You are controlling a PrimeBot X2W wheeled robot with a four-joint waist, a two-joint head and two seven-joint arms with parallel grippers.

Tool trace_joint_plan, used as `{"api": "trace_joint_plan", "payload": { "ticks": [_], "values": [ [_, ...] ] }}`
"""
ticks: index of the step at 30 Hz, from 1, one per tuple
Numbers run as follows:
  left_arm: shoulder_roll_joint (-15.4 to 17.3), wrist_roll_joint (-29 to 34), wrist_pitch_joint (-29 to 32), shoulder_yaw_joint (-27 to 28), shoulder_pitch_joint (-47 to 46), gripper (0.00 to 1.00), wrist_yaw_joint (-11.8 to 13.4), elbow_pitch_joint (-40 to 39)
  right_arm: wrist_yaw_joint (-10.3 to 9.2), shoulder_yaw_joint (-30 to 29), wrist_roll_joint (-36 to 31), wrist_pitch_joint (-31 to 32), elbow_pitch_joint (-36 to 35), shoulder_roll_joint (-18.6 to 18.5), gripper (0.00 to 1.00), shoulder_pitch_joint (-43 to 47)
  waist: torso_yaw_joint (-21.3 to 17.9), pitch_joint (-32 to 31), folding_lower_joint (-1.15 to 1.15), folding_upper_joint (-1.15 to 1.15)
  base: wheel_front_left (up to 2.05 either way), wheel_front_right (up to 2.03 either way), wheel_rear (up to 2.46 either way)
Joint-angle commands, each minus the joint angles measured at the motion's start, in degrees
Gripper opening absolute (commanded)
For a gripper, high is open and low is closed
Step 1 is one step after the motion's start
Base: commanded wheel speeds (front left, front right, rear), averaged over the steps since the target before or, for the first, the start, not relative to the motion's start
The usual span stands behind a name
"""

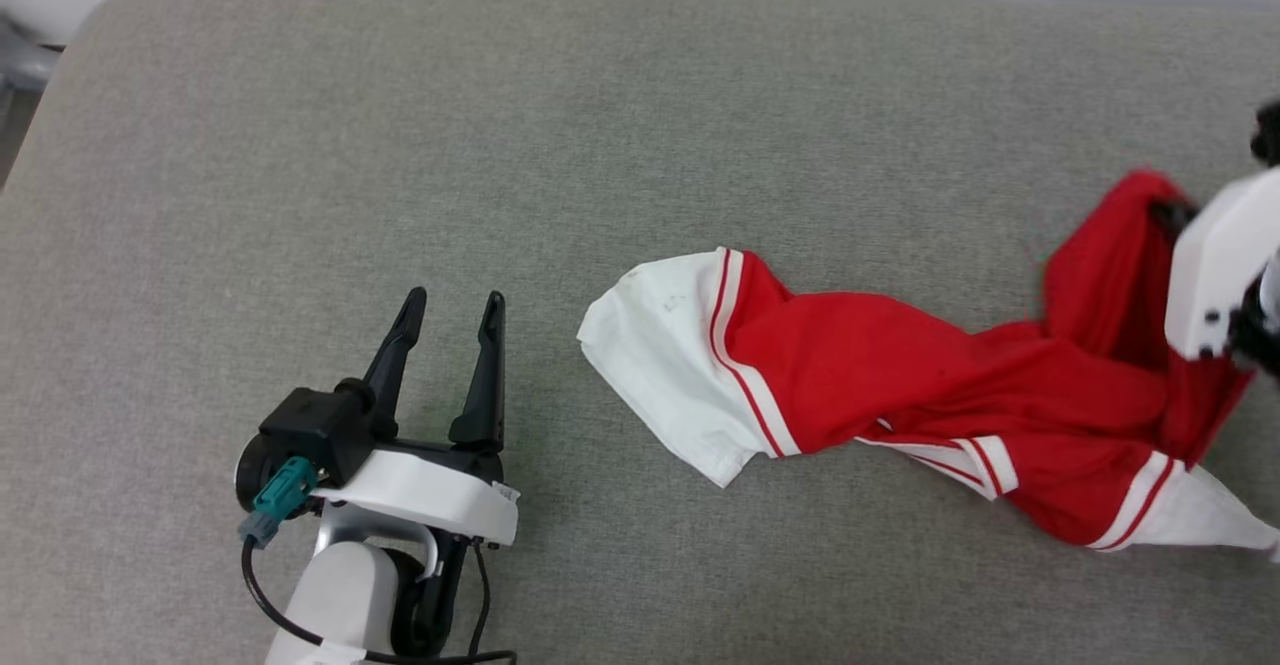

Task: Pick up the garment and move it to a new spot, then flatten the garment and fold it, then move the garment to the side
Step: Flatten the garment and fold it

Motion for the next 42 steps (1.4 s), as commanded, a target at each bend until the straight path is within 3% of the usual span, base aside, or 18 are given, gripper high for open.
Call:
{"api": "trace_joint_plan", "payload": {
  "ticks": [1,8,9,11,19,20,21,22,23,34,42],
  "values": [
    [-0.07,-0.29,-0.14,-0.25,-0.97,1.00,0.00,-0.16,-0.04,0.72,-0.55,-0.75,-0.45,-0.14,0.00,-1.82,0.73,0.62,-0.01,0.00,0.00,0.00,0.00],
    [-0.09,-1.87,-0.14,-2.03,-2.26,1.00,0.55,-0.67,-0.05,7.99,-2.33,-7.02,1.82,0.51,0.00,-14.77,3.72,3.36,-0.01,0.00,0.00,0.00,0.00],
    [-0.07,-2.32,-0.14,-2.37,-2.70,1.00,0.86,-0.78,-0.05,10.90,-2.58,-11.19,4.28,1.31,0.00,-19.55,4.70,4.79,-0.01,0.00,0.00,0.00,0.00],
    [-0.08,-2.44,-0.14,-2.63,-3.16,1.00,0.96,-0.67,-0.05,12.42,-2.69,-13.77,6.98,1.73,0.00,-22.19,5.17,5.65,-0.01,0.00,0.00,0.00,0.00],
    [-0.08,-3.11,-0.14,-3.45,-4.17,1.00,1.04,0.02,-0.05,16.50,0.20,-20.74,21.68,3.42,0.00,-22.72,6.26,6.46,-0.01,0.00,0.00,0.00,0.00],
    [-0.09,-3.10,-0.14,-3.51,-4.14,1.00,1.15,0.13,-0.05,16.71,0.79,-21.75,23.38,3.57,0.05,-22.22,6.22,6.28,-0.01,0.00,0.00,0.00,0.00],
    [-0.08,-3.07,-0.14,-3.47,-4.00,1.00,1.24,0.30,-0.05,16.99,1.35,-22.91,24.90,3.82,0.31,-21.77,6.13,6.00,-0.01,0.00,0.00,0.00,0.00],
    [-0.08,-2.96,-0.14,-3.40,-3.83,1.00,1.30,0.39,-0.04,17.20,2.05,-23.97,26.24,3.97,0.85,-21.74,5.99,5.75,-0.01,0.00,0.00,0.00,0.00],
    [-0.08,-2.79,-0.14,-3.31,-3.64,1.00,1.35,0.54,-0.04,17.41,2.31,-25.57,27.15,3.86,1.00,-21.83,5.80,5.43,-0.01,0.00,0.00,0.00,0.00],
    [-0.08,0.38,-0.14,-0.68,-0.53,1.00,1.16,1.14,-0.05,15.20,2.42,-47.58,29.14,4.36,1.00,-17.36,2.12,-1.80,-0.01,0.00,0.00,0.00,0.00],
    [0.03,2.43,-0.14,1.85,3.11,1.00,1.08,1.22,-0.04,9.93,-1.05,-53.64,23.17,5.79,1.00,-6.22,-1.35,-6.90,-0.01,0.00,0.00,0.00,0.00]
  ]
}}
